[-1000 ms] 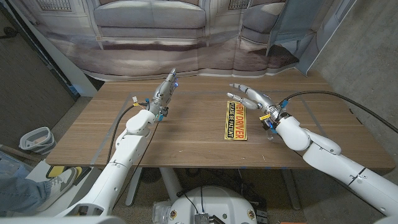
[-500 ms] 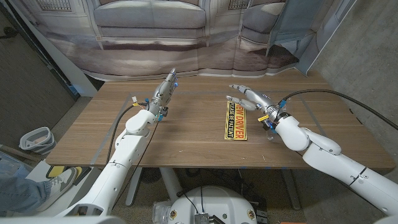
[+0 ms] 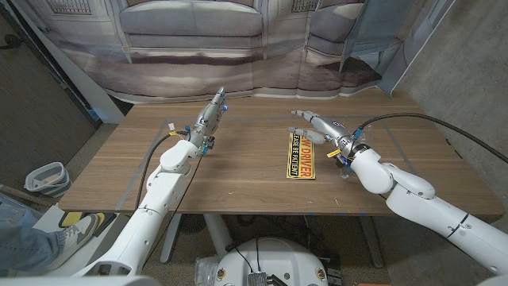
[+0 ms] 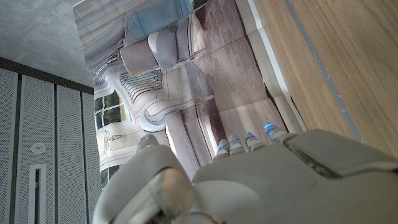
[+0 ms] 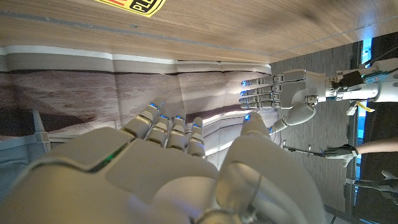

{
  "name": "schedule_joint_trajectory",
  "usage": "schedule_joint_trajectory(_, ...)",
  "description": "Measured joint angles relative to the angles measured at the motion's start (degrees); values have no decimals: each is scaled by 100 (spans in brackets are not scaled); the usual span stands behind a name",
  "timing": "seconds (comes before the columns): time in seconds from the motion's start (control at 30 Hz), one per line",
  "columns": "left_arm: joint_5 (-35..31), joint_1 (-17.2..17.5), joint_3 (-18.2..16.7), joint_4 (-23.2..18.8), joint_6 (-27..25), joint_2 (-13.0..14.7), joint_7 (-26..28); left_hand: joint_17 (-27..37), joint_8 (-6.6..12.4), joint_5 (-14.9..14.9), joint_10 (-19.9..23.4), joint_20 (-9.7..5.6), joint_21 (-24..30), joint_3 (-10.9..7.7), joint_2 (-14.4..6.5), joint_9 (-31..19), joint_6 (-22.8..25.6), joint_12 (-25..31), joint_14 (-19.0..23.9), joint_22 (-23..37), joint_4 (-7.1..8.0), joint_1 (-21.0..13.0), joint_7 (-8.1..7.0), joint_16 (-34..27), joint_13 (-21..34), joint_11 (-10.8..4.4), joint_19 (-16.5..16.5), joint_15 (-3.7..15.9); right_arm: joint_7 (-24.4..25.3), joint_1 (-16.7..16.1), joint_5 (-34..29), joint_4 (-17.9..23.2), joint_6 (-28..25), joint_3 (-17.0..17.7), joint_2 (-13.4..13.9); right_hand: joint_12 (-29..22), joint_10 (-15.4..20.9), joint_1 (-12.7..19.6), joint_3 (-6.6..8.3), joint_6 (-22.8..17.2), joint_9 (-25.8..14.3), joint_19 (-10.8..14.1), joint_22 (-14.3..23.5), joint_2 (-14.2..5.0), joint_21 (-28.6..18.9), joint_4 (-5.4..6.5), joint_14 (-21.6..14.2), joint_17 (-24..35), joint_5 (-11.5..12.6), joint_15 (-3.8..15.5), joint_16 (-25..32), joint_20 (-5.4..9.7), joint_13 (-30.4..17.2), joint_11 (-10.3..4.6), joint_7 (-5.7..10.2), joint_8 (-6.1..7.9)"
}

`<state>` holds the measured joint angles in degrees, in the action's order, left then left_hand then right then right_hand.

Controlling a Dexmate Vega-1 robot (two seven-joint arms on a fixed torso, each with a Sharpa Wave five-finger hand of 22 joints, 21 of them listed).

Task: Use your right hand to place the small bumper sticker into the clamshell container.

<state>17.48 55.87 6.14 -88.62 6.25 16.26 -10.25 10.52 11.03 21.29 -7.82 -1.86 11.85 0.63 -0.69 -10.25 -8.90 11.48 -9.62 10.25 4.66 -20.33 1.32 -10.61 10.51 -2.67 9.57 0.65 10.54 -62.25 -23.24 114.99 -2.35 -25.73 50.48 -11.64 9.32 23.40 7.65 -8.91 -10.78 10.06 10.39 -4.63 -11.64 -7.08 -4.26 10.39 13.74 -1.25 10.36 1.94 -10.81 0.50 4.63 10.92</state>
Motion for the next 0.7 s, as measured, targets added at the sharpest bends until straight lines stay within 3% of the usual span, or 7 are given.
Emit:
schedule_joint_trajectory(0.33, -16, 14, 9, -49, -50, 10, 12, 0, 0, 0, 0, 0, 0, 0, 0, 0, 0, 0, 0, 0, 0, 0, 0, 0, 0, 0, 0, 0, -175, 53, -175, 81, -238, -73, 67, 33, -170, 189, 106, 125, 0, -9, 1, 17, 0, -114, 40, 0, 0, -40, 0, -115, 1, 25, -3, 0)
schedule_joint_trajectory(0.7, -23, -40, 34, -3, -62, 6, 10, 0, 0, 0, 0, 0, 0, 0, 0, 0, 0, 0, 0, 0, 0, 0, 0, 0, 0, 0, 0, 0, -381, 145, -277, 143, -459, -162, 117, 66, -302, 335, 106, 208, 0, -19, 1, 72, 0, -161, 80, 1, 0, -81, 0, -186, 1, 75, -44, 0)
